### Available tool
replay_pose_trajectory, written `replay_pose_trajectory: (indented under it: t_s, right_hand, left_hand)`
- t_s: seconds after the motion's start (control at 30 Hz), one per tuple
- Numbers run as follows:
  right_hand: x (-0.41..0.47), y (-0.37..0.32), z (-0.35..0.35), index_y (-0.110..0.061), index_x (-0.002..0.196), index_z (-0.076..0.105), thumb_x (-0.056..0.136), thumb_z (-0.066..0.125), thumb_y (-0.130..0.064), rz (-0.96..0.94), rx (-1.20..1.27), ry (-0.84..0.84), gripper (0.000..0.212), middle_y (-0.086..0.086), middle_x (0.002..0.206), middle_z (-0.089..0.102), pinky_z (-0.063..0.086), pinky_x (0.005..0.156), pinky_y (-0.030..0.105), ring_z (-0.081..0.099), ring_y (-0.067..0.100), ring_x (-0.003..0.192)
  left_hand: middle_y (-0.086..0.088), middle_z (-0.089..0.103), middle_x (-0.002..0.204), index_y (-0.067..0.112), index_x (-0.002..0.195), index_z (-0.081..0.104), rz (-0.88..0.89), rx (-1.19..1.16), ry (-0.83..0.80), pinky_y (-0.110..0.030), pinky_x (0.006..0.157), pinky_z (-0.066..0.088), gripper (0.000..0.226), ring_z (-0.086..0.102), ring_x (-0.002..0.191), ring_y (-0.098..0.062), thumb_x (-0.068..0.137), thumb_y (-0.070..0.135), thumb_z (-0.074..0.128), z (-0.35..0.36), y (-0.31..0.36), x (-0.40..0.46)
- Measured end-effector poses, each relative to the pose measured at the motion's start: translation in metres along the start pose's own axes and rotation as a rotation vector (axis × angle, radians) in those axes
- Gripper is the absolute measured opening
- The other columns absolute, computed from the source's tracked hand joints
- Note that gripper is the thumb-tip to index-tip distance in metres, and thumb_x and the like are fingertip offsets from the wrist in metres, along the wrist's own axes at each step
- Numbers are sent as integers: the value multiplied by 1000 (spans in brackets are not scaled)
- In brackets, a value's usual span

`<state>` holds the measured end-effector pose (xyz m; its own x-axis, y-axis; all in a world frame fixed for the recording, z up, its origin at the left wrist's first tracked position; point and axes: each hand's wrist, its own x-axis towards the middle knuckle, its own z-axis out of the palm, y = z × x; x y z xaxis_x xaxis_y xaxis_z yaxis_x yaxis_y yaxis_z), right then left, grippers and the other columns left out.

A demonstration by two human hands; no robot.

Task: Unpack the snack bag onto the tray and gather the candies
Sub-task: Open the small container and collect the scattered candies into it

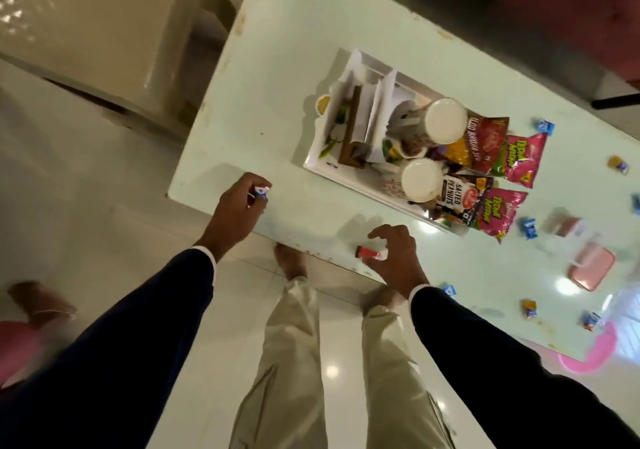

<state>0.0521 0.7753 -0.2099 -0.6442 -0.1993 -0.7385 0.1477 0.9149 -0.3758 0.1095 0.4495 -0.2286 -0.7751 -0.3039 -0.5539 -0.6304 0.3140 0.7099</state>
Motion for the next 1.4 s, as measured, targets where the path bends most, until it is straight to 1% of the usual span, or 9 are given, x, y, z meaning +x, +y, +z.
replay_pose_trajectory:
  t_s: [0.07, 0.2, 0.37, 0.57, 0.7, 0.87, 1.03, 1.2, 1.4]
  right_hand:
    - [-1, 11, 5, -24, 122, 59, 75, 85, -29, -87, -168, -54, 54, 4, 126, 46, 47, 92, 36, 48, 28, 112]
    - [8, 18, 13, -16, 114, 55, 92, 66, -26, -230, -269, 20, 26, 7, 114, 50, 53, 77, 42, 55, 30, 99]
    - [10, 29, -5, -10, 101, 62, 85, 65, -15, -187, -21, 0, 17, 12, 108, 64, 52, 84, 43, 61, 34, 103]
    - [-29, 107, -71, -15, 93, 62, 76, 85, -21, -8, 474, -9, 29, -9, 78, 66, 46, 63, 14, 61, 7, 67]
    - [-53, 176, -133, -13, 89, 67, 81, 83, -24, 35, 674, 135, 21, 2, 84, 78, 54, 69, 25, 72, 16, 70]
    - [-61, 266, -200, -16, 83, 66, 88, 76, -20, 132, 777, 356, 11, -2, 69, 71, 53, 58, 23, 63, 9, 60]
    - [-44, 330, -235, -12, 90, 65, 92, 69, -17, 233, 810, 547, 7, -1, 78, 72, 58, 56, 26, 65, 14, 62]
    - [-28, 344, -253, -13, 112, 60, 84, 80, -22, 291, 865, 510, 36, 3, 81, 67, 59, 54, 31, 67, 18, 61]
    - [-55, 377, -232, -16, 114, 63, 96, 65, -24, 289, 835, 512, 20, 3, 101, 68, 47, 48, 13, 67, 15, 70]
  left_hand:
    - [6, 69, 87, 30, 102, 64, -18, -49, -59, -12, 70, 50, 30, 63, 68, -1, 95, 3, 53, 25, 12, -12]
    - [3, 70, 92, 28, 110, 64, 16, -87, -159, -11, 70, 50, 33, 65, 74, -1, 95, 1, 52, 69, 33, -32]
    - [5, 71, 94, 29, 121, 56, 116, -42, -224, -24, 76, 55, 30, 67, 77, -9, 100, 8, 54, 114, 77, -34]
    - [17, 68, 105, 34, 128, 51, 312, -31, -379, -15, 74, 51, 34, 69, 89, -7, 103, 12, 56, 199, 183, -31]
    - [8, 66, 109, 22, 126, 52, 409, -21, -452, -12, 75, 51, 34, 68, 89, 3, 99, 3, 62, 280, 248, -36]
    - [6, 71, 99, 18, 110, 60, 322, 60, -501, -9, 62, 47, 23, 68, 76, 6, 95, 3, 66, 385, 297, -37]
    - [8, 71, 83, 20, 94, 63, 260, 180, -476, -28, 67, 54, 17, 69, 73, -9, 87, 10, 75, 467, 328, -38]
    - [4, 70, 84, 15, 96, 65, 228, 223, -375, -30, 68, 57, 15, 74, 77, -18, 87, 9, 75, 508, 342, -35]
    - [-7, 73, 100, 12, 108, 60, 194, 222, -344, -28, 64, 57, 23, 75, 82, -19, 89, 6, 71, 529, 344, -34]
